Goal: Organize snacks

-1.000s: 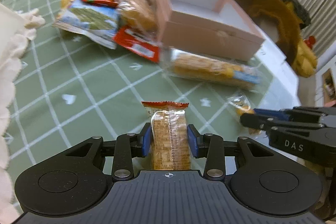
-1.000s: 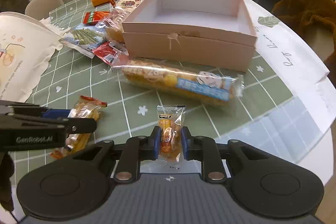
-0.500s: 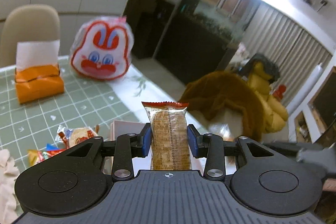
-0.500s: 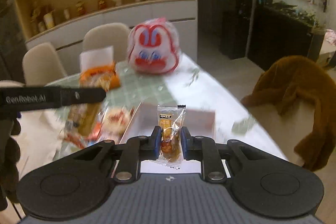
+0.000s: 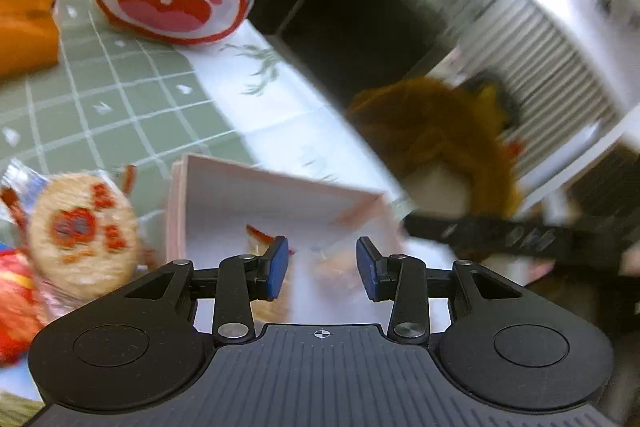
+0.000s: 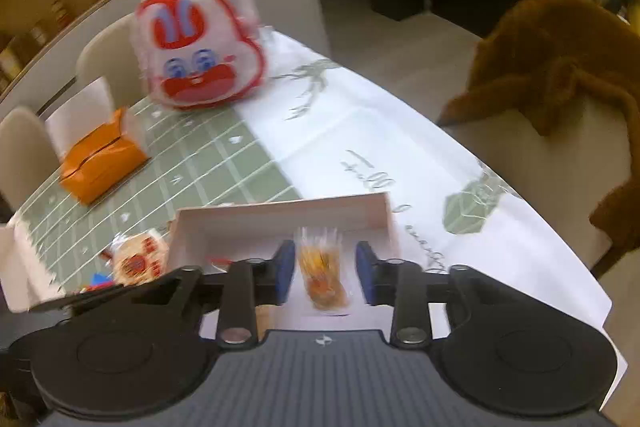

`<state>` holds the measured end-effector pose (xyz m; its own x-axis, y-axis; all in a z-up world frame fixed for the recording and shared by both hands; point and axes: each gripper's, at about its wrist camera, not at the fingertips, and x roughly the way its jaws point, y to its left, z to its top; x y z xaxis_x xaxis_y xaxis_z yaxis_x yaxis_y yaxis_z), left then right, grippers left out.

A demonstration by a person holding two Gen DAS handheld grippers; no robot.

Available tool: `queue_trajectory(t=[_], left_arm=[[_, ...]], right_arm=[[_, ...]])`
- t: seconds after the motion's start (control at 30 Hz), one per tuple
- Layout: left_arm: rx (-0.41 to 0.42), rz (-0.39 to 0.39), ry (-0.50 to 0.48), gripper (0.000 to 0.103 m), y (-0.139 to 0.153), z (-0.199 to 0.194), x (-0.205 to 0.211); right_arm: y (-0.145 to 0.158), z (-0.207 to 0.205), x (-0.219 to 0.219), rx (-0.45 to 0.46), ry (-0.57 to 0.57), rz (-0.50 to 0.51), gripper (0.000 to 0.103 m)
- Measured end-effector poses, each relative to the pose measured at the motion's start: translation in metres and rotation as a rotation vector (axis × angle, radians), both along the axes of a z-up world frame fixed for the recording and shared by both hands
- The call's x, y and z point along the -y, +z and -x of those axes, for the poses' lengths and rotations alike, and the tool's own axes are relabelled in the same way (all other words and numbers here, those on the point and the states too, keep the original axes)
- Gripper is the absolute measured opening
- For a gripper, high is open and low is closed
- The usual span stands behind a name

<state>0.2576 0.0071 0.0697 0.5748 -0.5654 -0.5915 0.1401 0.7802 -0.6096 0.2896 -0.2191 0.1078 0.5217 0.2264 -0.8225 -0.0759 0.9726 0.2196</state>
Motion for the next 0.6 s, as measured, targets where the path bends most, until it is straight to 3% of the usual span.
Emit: queue_trajectory(t=[0.07,0.17,0.33,0.5,0.6], left_arm=[[0.032,0.037,0.021,0.042,0.010,0.005,-0.018],[0.054,-0.084,0.096,0.042,0.026,0.021,-0.045],[0.067,-0.249,0.218,0.042,0.024,0.055,-0.075],[-0.001,-0.365,0.184,0.042,0.007,0.060,-0.068],[-0.052,-0.363,0.108,0.043,-0.007,0.060,-0.057]], right_arm=[[0.000,0.004,0.007,0.009,-0.002,-0.001,0.047],[0.002,0.023,0.012,0.031,0.017,0.007,0.049],[0.006,0.069,0.009,0.063,0.092,0.003,0.049],[0.004,0.114,0.007,0.088,0.134,0.005,0.050],[-0.001,0.137,0.008,0.092,0.140,-0.007,0.052]])
